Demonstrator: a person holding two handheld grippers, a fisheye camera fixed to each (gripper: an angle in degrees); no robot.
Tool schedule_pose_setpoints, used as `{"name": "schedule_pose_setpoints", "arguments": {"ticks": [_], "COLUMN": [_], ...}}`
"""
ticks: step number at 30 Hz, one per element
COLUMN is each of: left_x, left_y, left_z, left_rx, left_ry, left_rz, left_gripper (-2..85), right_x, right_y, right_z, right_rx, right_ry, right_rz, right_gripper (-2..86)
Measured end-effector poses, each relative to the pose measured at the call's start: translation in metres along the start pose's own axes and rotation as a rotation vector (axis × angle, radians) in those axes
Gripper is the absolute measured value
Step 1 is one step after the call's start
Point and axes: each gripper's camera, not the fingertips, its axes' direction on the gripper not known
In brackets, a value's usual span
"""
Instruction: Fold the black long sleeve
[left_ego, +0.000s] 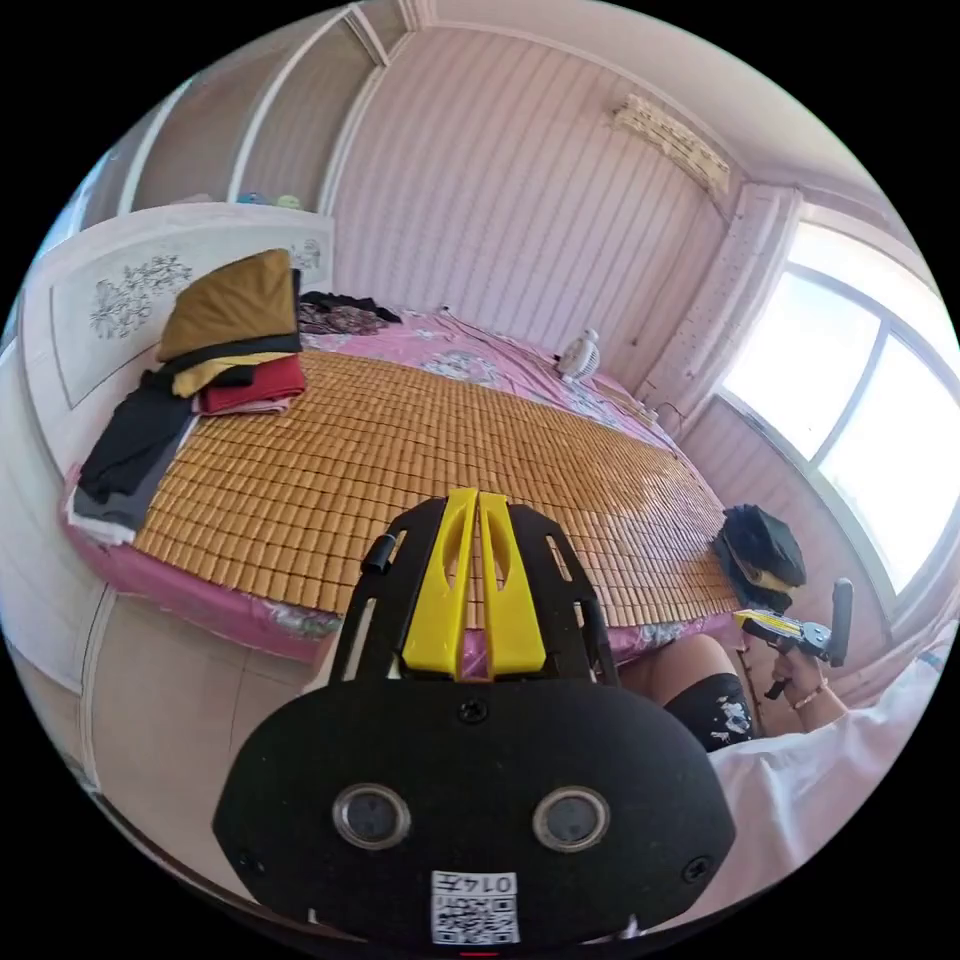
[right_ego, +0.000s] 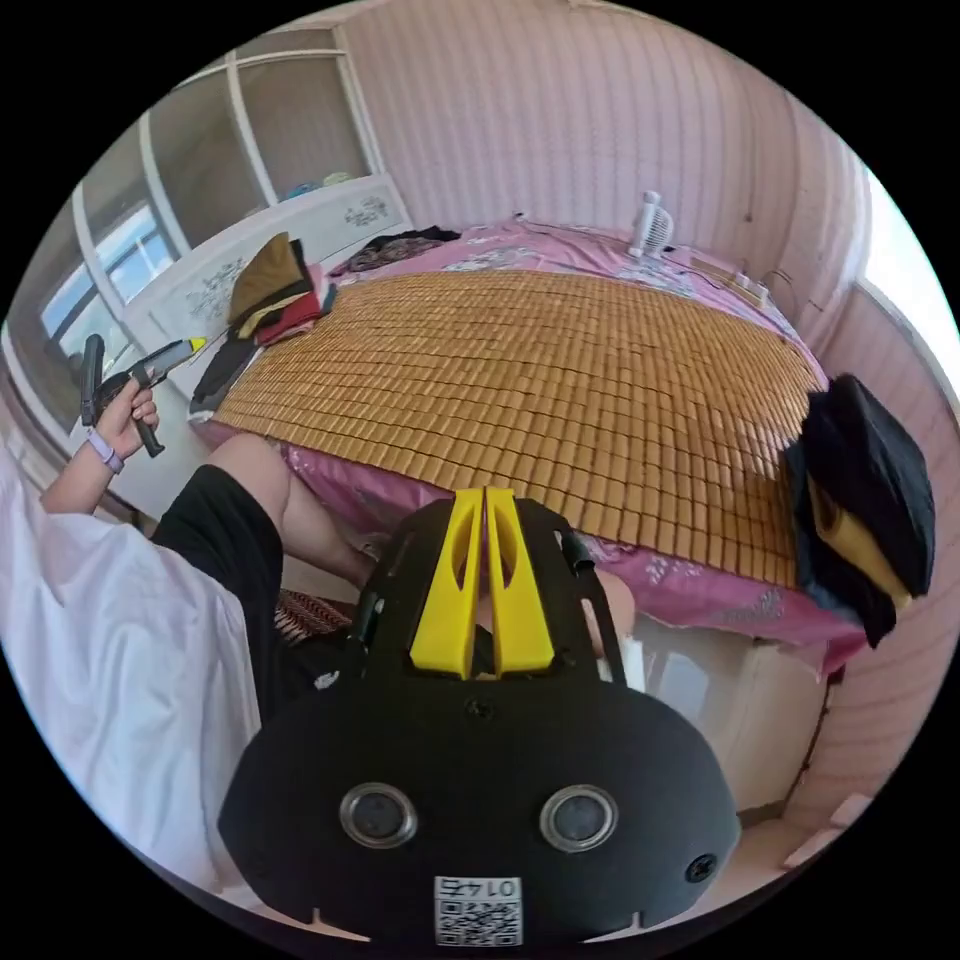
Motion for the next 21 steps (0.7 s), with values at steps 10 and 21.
{"name": "schedule_pose_setpoints", "arguments": {"ticks": [10,21], "left_x": [-0.216,-0.4], "left_y": [0.173,0.223], "left_z": [-0.205,-0.224], "left_rx": [0.172,0.296], "left_ry": [-0.306,-0.371], "left_rz": [-0.403,-0.633], "left_gripper": [-0.8,5.0], "right_x": [-0.268,-0.475], "right_y": [-0.102,-0.182], "right_z": [0.128,0.278], "right_rx": [-0.077,-0.151], "right_ry": [-0.331,-0.507], "right_rz": [-0.645,-0.857], "right_gripper": [0.2,5.1]}}
